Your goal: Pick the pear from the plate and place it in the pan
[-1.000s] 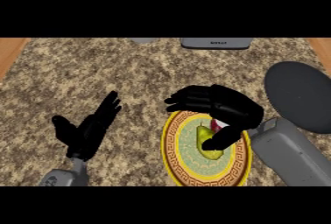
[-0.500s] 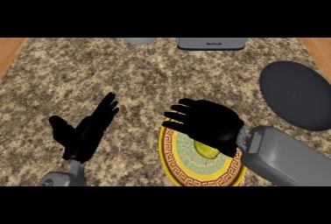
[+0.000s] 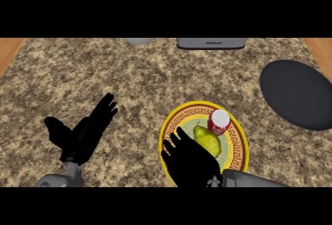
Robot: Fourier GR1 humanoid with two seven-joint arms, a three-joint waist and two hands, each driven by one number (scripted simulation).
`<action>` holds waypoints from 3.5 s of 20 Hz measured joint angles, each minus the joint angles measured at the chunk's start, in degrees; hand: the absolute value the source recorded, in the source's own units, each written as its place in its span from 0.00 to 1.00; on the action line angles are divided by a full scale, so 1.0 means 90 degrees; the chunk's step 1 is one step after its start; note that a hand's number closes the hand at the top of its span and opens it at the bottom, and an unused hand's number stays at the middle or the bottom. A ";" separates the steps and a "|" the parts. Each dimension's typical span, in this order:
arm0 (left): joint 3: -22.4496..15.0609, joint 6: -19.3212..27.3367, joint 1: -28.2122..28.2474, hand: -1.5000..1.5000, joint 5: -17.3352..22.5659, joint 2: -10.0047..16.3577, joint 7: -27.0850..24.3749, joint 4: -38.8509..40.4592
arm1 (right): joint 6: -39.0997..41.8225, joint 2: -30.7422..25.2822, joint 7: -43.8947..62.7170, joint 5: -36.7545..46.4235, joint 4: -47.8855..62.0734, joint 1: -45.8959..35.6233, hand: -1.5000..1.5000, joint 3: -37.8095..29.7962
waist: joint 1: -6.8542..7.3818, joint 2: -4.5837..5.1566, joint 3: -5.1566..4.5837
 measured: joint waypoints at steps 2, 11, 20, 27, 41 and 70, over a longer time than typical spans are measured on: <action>-0.0033 0.0004 0.0037 0.50 -0.0051 -0.0057 -0.0045 -0.0029 | 0.0154 0.0108 0.0250 0.0135 -0.0123 0.0299 0.00 0.0023 | 0.0012 0.0015 0.0003; 0.0020 -0.0061 -0.0030 0.50 -0.0140 -0.0208 -0.0014 0.0086 | 0.0002 0.0297 0.0300 0.1259 0.0108 0.0765 0.00 0.0193 | 0.0056 0.0047 0.0009; 0.0194 -0.0182 -0.0126 0.50 -0.0175 -0.0209 -0.0009 0.0106 | -0.0725 0.0069 -0.0412 0.2238 0.0730 0.0774 0.00 0.0053 | 0.0070 0.0053 0.0010; 0.0306 -0.0289 -0.0172 0.50 -0.0211 -0.0243 -0.0010 0.0172 | -0.1069 0.0011 -0.0997 0.2867 0.1012 0.0993 0.00 -0.0269 | 0.0066 0.0053 0.0009; 0.0298 -0.0396 0.0109 0.50 -0.0278 -0.0324 0.0082 -0.0127 | -0.2790 0.0145 -0.2533 0.3997 0.1994 0.0732 1.00 -0.0496 | 0.0091 0.0033 0.0003; 0.0366 -0.0294 0.0203 0.50 -0.0322 -0.0380 0.0146 -0.0268 | -0.5066 -0.0133 -0.2439 -0.2991 -0.2541 0.6177 1.00 -0.6807 | -0.0097 0.0036 0.0017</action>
